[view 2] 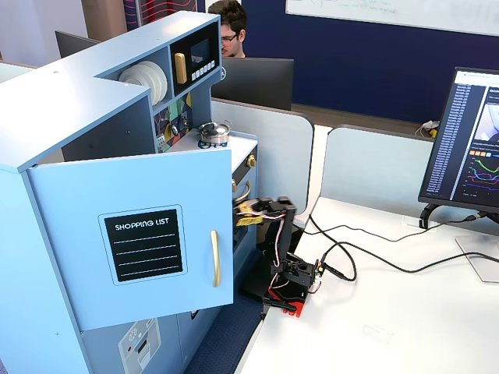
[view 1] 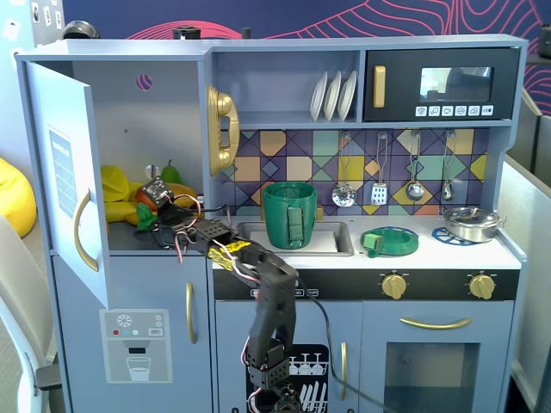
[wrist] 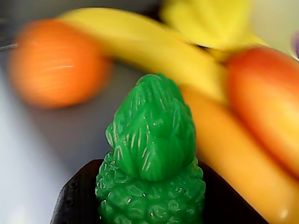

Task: Pick up the green pineapple from the left cabinet and place it in the green recipient

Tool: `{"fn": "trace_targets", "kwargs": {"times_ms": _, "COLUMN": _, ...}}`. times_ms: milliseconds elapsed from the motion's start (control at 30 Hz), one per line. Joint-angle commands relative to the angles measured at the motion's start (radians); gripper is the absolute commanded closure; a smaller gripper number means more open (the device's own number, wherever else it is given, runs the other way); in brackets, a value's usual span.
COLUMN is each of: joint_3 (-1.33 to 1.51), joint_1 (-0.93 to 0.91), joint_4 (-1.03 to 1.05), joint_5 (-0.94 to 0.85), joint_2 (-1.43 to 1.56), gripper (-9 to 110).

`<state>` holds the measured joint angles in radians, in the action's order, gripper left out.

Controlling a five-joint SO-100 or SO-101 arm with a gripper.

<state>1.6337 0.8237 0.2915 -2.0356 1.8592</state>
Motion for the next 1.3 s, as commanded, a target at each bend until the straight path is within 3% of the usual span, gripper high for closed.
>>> {"fn": "trace_targets", "kwargs": {"times_ms": 0, "joint_3": 0.132, "joint_1": 0.023, "joint_4": 0.103, "joint_5": -0.049, "joint_2": 0.344, "gripper": 102}}
{"fn": "trace_targets", "kwargs": {"times_ms": 267, "joint_3": 0.262, "joint_1": -0.034, "joint_4": 0.336, "joint_5": -0.167, "joint_2": 0.684, "gripper": 102}}
{"fn": "trace_targets", "kwargs": {"times_ms": 533, "joint_3": 0.152, "joint_1": -0.423, "joint_4": 0.43, "joint_5": -0.104, "joint_2": 0.692, "gripper": 101}}
{"fn": "trace_targets", "kwargs": {"times_ms": 833, "joint_3": -0.147, "joint_1": -0.778, "joint_4": 0.344, "joint_5": 0.176, "joint_2": 0.371, "gripper": 101}}
{"fn": "trace_targets", "kwargs": {"times_ms": 1267, "joint_3": -0.658, "joint_1": -0.847, "joint_4": 0.235, "joint_5": 0.278, "joint_2": -0.16, "gripper": 98}}
